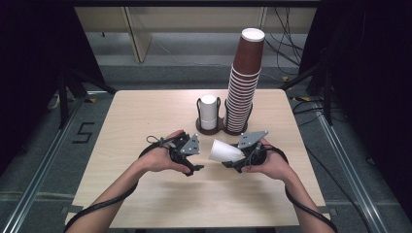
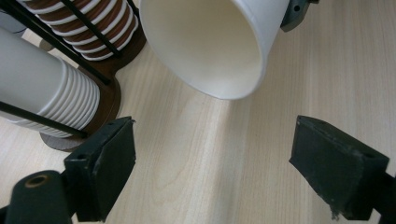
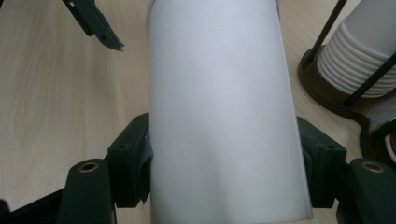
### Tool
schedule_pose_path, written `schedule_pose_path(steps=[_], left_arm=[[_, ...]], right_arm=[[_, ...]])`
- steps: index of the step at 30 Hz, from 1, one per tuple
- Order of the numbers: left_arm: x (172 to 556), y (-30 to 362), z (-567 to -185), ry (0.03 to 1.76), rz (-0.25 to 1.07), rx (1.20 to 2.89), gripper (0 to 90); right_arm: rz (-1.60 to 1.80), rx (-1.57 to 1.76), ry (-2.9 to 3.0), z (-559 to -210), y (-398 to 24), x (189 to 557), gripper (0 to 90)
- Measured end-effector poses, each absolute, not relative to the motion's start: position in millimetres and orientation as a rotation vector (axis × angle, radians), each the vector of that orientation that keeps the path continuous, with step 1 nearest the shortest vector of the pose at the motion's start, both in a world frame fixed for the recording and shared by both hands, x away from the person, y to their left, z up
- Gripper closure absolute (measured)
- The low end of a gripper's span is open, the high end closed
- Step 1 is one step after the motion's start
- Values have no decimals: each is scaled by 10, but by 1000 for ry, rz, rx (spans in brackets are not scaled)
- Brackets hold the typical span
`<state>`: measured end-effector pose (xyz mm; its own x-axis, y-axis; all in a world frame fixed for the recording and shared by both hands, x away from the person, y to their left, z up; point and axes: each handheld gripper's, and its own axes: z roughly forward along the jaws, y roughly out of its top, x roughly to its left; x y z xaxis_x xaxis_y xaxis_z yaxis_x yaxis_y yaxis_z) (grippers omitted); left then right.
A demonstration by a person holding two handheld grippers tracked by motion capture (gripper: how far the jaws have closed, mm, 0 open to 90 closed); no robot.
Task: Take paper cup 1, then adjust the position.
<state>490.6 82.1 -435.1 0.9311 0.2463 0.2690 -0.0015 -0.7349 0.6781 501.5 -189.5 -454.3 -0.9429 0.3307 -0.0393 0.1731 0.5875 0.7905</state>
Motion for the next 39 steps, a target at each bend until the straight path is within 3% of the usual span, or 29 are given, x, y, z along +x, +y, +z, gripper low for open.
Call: schedule_pose_path(steps=[15,27,39], left_arm=[[4870,949,-4467,321,423,2223,137],[4909,935,-4498,515,332,2018,139],[4942,869,-4498,579,233,1920,139]], right_arm=[[1406,545,2426,-4600,-2014,4954,328],[1497,598,2245,-4628,-2010,4907,326],[1522,621,2253,-4652,-1907,4864,324]])
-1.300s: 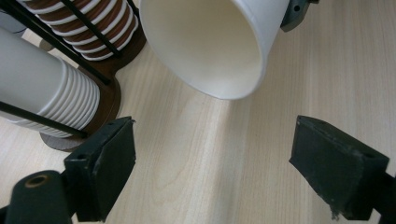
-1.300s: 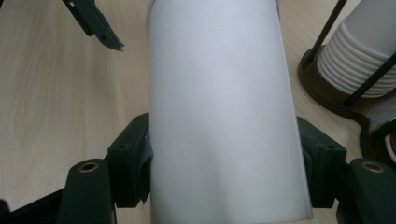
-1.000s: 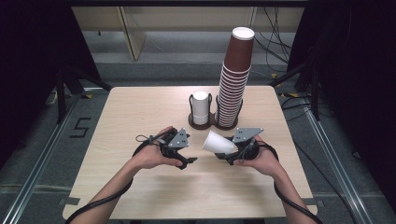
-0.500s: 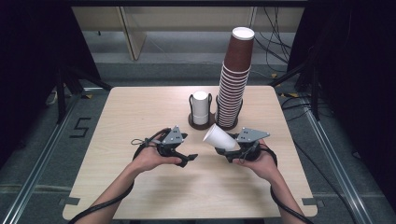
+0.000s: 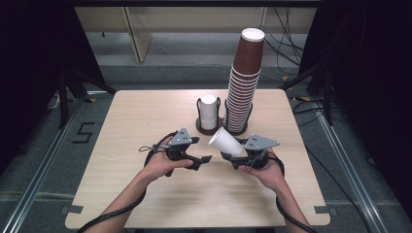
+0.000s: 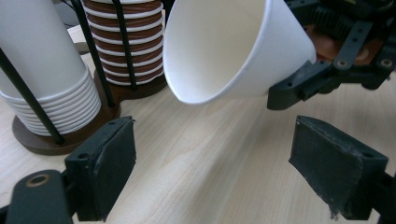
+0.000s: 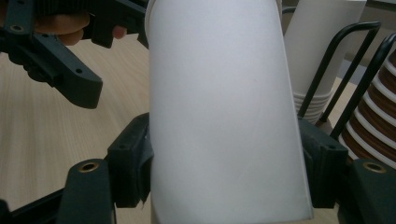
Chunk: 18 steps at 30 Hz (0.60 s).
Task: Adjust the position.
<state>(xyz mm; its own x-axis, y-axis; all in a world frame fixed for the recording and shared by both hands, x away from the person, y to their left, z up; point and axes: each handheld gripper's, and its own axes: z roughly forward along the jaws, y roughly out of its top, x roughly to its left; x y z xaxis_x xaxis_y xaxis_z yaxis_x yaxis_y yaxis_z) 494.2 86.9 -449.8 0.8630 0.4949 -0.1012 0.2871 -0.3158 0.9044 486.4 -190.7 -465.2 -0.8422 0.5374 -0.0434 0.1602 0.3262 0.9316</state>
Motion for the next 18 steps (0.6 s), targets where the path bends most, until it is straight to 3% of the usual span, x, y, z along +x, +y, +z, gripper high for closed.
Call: schedule_pose_path(steps=[18], left_arm=[[5015,827,-4458,625,161,1877,130]], right_arm=[[1530,605,2226,-4661,-1867,4865,325]])
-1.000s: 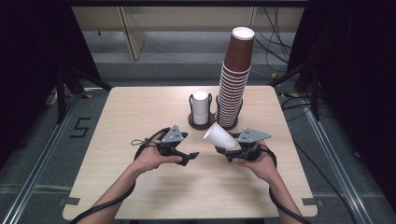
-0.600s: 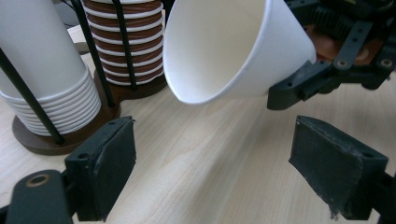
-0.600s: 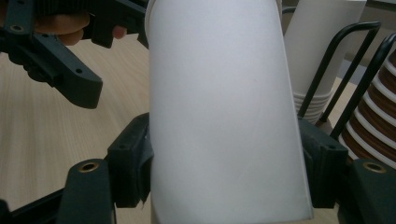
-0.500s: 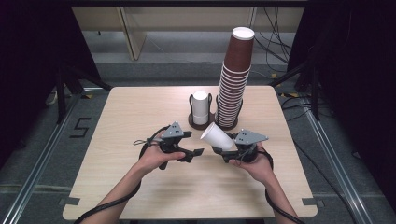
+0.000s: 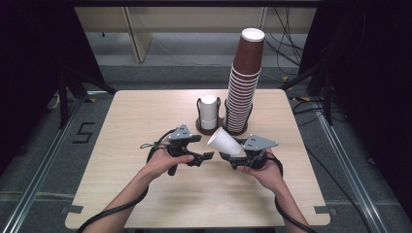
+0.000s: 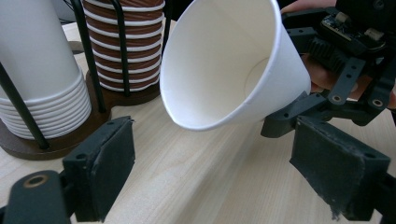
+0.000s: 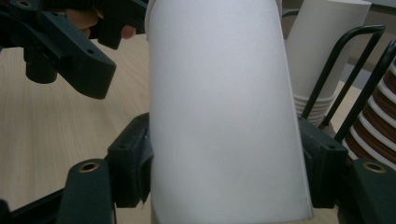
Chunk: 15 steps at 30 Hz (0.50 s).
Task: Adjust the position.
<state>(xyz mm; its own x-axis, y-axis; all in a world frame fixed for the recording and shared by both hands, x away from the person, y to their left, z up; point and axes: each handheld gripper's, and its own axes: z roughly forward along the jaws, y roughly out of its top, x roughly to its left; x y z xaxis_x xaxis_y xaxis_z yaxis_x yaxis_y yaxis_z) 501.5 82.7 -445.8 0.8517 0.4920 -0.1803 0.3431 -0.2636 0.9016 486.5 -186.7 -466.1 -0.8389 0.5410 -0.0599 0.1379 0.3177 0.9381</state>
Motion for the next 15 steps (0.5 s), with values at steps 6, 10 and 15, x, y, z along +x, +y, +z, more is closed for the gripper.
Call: schedule_pose_path(steps=[6,10,15], left_arm=[[5047,802,-4457,641,123,1855,94],[5046,780,-4445,637,120,1859,80],[5052,750,-4435,635,112,1856,75]], right_arm=[[1532,611,2239,-4663,-1848,4863,325],[1531,613,2239,-4666,-1842,4859,325],[1529,563,2213,-4674,-1837,4879,325]])
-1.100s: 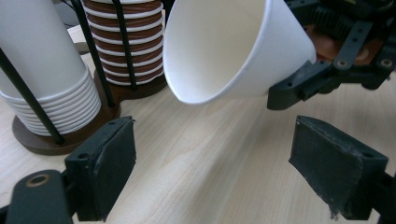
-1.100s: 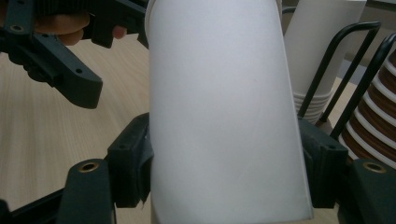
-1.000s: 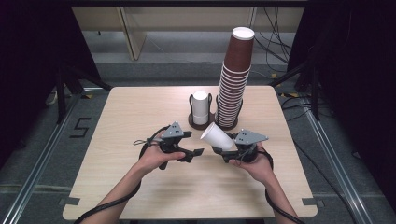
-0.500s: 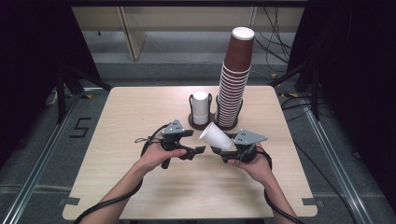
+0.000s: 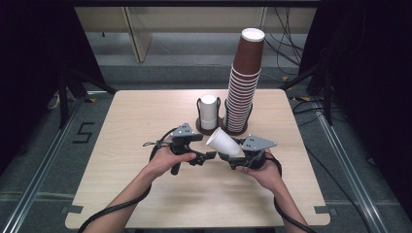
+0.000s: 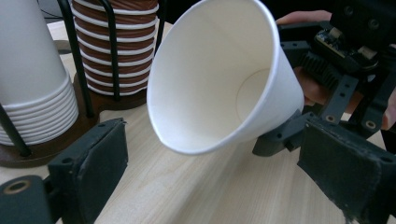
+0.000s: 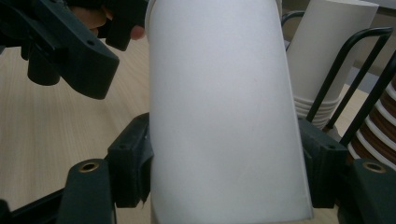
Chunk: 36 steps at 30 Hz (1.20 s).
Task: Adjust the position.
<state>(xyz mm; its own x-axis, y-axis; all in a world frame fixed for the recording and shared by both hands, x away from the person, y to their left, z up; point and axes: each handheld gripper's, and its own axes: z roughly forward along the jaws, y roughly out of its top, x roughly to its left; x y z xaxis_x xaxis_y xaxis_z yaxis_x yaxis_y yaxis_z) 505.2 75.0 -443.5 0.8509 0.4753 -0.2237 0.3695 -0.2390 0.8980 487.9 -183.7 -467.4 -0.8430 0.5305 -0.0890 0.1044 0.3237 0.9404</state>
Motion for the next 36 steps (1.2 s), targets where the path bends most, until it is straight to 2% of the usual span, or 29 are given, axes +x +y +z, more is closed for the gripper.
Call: schedule_pose_path(steps=[36], left_arm=[[5139,657,-4419,621,63,1852,65]], right_arm=[[1532,503,2247,-4705,-1764,4835,328]])
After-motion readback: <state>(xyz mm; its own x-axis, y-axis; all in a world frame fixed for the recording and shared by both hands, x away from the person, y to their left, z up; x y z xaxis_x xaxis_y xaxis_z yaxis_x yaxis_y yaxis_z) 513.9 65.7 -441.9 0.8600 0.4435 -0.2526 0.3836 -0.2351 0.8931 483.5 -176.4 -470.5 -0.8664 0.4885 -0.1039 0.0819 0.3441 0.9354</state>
